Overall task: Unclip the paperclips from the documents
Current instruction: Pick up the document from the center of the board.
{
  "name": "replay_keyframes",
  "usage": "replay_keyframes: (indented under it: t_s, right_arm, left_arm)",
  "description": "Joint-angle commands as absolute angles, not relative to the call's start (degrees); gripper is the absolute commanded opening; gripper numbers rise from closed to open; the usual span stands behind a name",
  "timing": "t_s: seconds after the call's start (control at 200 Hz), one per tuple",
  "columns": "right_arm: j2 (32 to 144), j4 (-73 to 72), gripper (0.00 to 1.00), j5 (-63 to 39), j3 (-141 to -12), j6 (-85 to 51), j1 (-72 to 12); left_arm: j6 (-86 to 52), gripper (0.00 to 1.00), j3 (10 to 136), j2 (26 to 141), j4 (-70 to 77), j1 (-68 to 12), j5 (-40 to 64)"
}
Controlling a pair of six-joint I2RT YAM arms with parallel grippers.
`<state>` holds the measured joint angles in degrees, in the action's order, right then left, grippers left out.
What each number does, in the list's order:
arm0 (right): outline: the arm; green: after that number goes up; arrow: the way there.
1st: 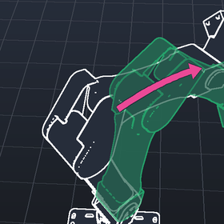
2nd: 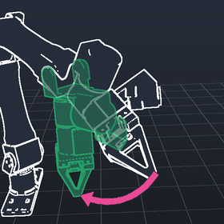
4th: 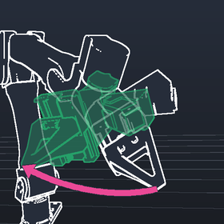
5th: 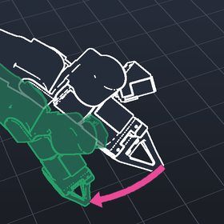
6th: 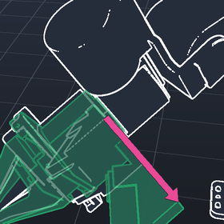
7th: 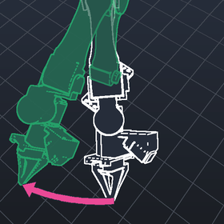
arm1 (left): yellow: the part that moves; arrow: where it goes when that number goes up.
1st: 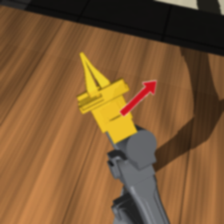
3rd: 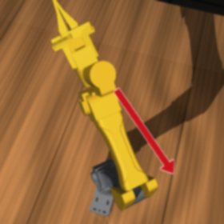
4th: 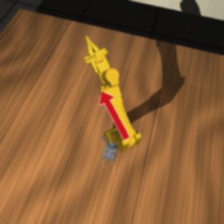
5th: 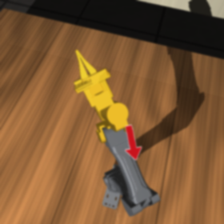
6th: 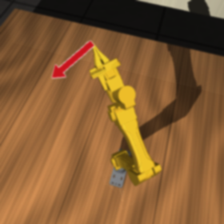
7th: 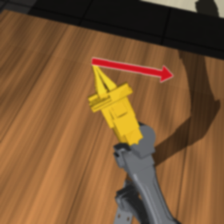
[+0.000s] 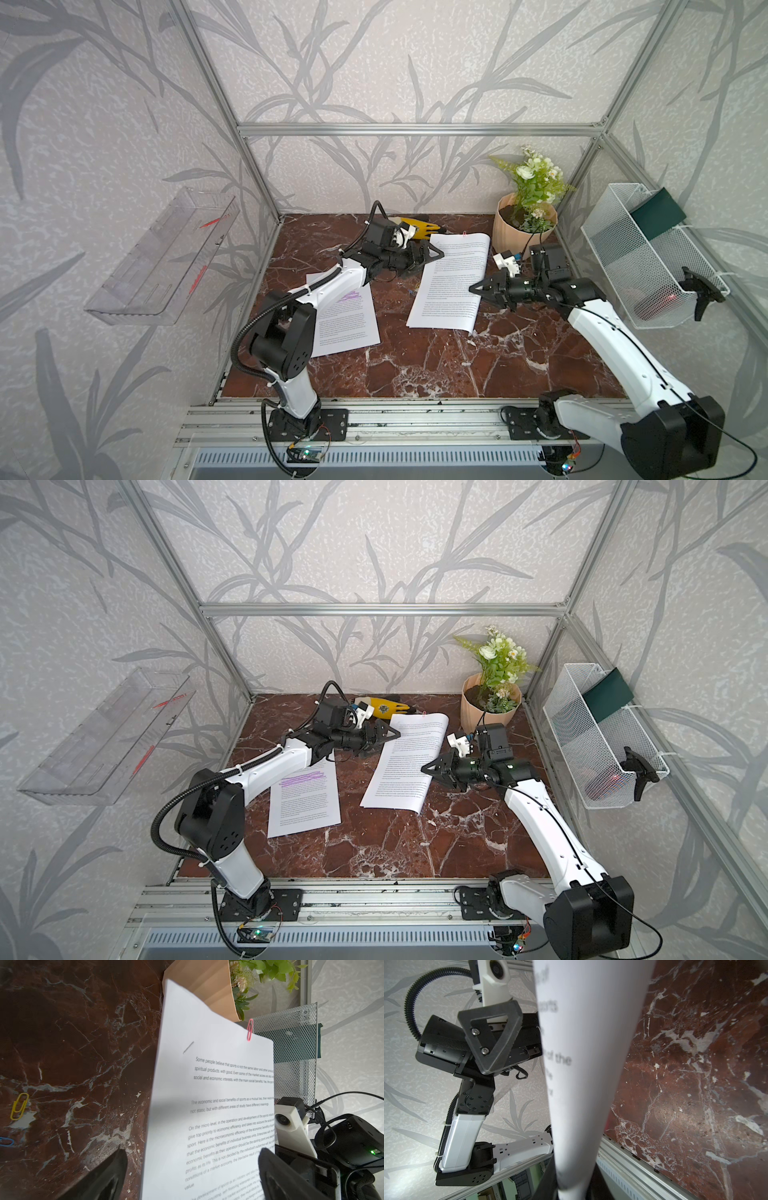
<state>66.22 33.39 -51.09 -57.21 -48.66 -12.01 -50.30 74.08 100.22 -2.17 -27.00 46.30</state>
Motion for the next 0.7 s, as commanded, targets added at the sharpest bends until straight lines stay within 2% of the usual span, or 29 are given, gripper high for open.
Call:
replay_keyframes:
  t_s: [0.0, 0.14, 0.205, 0.275, 0.395, 0.48, 0.695]
  right_arm:
    - [64.67, 29.78, 0.23, -51.92, -58.54, -50.05, -13.04]
    - [64.42, 27.98, 0.23, -51.69, -57.42, -51.13, -13.53]
    - [64.64, 27.53, 0.22, -51.58, -57.04, -51.29, -13.62]
    - [65.03, 27.45, 0.22, -51.44, -56.87, -51.03, -13.71]
    - [65.81, 27.29, 0.22, -51.57, -56.60, -50.17, -13.71]
    - [66.52, 27.01, 0.22, -51.42, -55.88, -49.58, -13.71]
    - [67.23, 27.02, 0.22, -51.60, -54.14, -48.08, -13.40]
  left_arm:
    - [-52.71, 0.99, 74.17, 100.90, 1.25, -27.27, 48.83]
    - [-56.10, 0.99, 72.88, 100.80, 6.14, -27.36, 50.20]
    - [-59.18, 0.96, 71.96, 100.52, 10.36, -27.34, 51.22]
    - [-62.49, 0.84, 71.37, 100.30, 13.78, -27.34, 52.65]
    - [-64.34, 0.72, 71.37, 100.09, 14.68, -27.47, 54.01]
    - [-64.34, 0.57, 70.98, 99.55, 14.93, -27.40, 53.97]
    - [-64.20, 0.58, 69.40, 97.99, 15.12, -27.34, 53.52]
